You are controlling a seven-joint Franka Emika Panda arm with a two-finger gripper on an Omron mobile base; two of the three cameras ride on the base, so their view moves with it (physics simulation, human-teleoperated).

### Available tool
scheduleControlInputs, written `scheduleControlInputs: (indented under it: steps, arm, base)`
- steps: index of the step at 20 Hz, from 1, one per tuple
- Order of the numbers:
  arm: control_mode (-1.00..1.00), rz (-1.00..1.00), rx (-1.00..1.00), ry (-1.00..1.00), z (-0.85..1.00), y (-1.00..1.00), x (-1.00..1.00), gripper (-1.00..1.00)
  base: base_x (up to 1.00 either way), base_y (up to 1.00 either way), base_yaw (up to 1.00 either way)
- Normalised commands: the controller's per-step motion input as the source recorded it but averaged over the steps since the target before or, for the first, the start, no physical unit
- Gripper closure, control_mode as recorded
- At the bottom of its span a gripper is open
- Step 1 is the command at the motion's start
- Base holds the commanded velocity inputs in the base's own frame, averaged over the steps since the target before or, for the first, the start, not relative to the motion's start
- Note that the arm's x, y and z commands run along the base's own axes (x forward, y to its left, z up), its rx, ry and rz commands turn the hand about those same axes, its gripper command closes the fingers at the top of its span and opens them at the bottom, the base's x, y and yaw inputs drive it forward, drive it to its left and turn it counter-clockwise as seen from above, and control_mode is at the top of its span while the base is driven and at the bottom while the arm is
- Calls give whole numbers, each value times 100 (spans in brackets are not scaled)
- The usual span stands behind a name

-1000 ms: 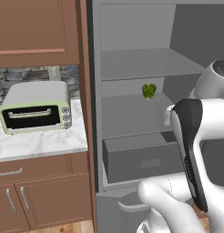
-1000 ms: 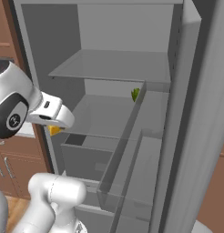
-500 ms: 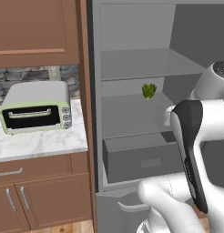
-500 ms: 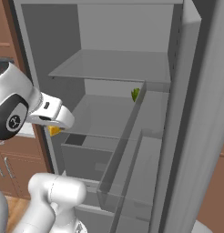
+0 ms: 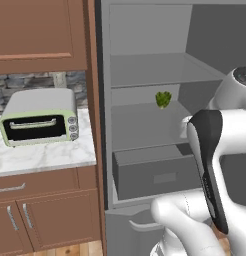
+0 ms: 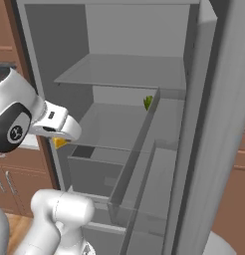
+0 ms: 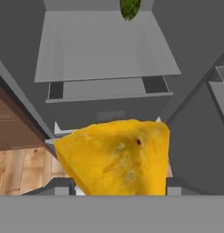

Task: Pick the cheese from the fridge and the cheese grater from the cabinet and place them next to the salad bowl.

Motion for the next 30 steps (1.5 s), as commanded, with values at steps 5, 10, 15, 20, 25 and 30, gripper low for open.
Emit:
scheduleControlInputs:
  steps: [5, 10, 15, 20, 25, 30]
  arm:
    - [100, 0, 0, 0, 0, 0, 0, 100]
    - [100, 0, 0, 0, 0, 0, 0, 100]
    - [100, 0, 0, 0, 0, 0, 0, 100]
    - [100, 0, 0, 0, 0, 0, 0, 100]
    - [100, 0, 0, 0, 0, 0, 0, 100]
    - [100, 0, 0, 0, 0, 0, 0, 100]
  base:
    - [-55, 0, 0]
    - [-59, 0, 0]
    - [-60, 0, 0]
    - [-58, 4, 7]
    - [-49, 8, 17]
    - [-36, 7, 44]
